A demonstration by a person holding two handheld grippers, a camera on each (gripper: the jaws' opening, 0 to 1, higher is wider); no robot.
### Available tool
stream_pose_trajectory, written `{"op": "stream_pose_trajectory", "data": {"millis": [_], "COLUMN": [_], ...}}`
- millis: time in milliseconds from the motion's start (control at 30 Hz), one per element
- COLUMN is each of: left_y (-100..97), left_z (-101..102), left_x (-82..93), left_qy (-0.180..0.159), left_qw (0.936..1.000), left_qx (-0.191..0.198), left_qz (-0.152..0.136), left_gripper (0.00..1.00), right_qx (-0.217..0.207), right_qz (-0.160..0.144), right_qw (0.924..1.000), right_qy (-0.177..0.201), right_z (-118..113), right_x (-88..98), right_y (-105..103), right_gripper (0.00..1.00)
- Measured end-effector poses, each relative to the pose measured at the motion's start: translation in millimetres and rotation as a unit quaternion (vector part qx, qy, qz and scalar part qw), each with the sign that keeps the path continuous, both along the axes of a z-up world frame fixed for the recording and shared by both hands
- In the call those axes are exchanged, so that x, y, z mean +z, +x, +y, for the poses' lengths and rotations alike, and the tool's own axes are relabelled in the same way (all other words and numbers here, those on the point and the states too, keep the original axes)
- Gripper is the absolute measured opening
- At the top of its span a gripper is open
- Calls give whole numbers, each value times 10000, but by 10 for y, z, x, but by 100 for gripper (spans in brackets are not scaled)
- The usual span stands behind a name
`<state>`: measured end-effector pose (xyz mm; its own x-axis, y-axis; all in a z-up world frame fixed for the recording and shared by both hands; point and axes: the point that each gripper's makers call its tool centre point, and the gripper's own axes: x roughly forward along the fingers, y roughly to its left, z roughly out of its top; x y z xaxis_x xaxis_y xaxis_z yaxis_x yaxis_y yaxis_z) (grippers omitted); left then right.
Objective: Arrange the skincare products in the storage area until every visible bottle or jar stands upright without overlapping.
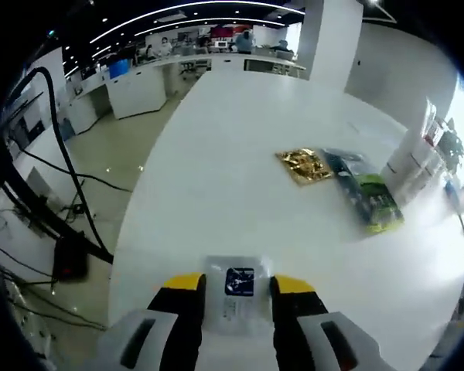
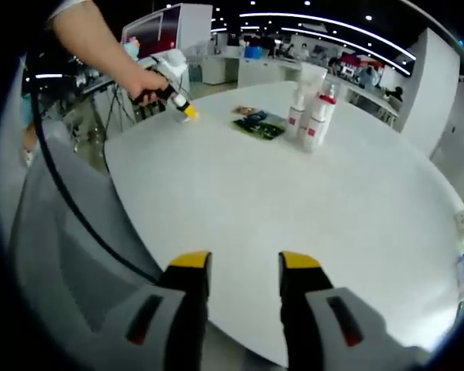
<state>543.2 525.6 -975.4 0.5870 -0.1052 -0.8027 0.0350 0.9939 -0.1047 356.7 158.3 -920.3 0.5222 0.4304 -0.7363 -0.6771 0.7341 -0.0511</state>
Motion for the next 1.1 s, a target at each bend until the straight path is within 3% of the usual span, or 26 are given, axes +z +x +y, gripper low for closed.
{"op": "stream_pose_trajectory", "data": {"millis": [167,467,600,700,767,867,933,967,1033,1100], "left_y": [-201,-452,-652,-796,-858,-978,-1015,-1050,-1089,-1128], "left_z": [-114,-258,-309,-425,-570,-957,-1152,-1345,-1627,-1901], "left_x": [32,367,424,466,515,629,708,777,895,1023], "left_qy": [-144,-573,-842,-1101,-1369,-1781,-1996,-2295,-2652,-2973], "left_qw": [9998,9962,9935,9905,9869,9805,9760,9696,9604,9508], "left_qx": [-155,-163,8,114,154,13,24,-19,-67,-190], "left_qz": [-48,-635,-765,-811,-842,-833,-872,-845,-854,-850], "left_gripper": [33,32,32,32,32,31,31,31,31,31], "right_qx": [142,422,588,684,714,660,566,573,458,332], "right_qz": [172,356,323,257,291,372,373,395,731,767], "right_qw": [9997,9982,9973,9956,9931,9873,9864,9833,9765,9734], "right_qy": [42,225,297,589,886,1395,1498,1681,1977,2135], "right_z": [43,151,267,449,583,787,821,876,932,919], "right_x": [-35,-8,57,181,261,412,462,505,521,540], "right_y": [-53,-122,-101,-41,-14,57,105,123,96,126], "right_gripper": [35,35,36,36,39,40,40,41,43,43]}}
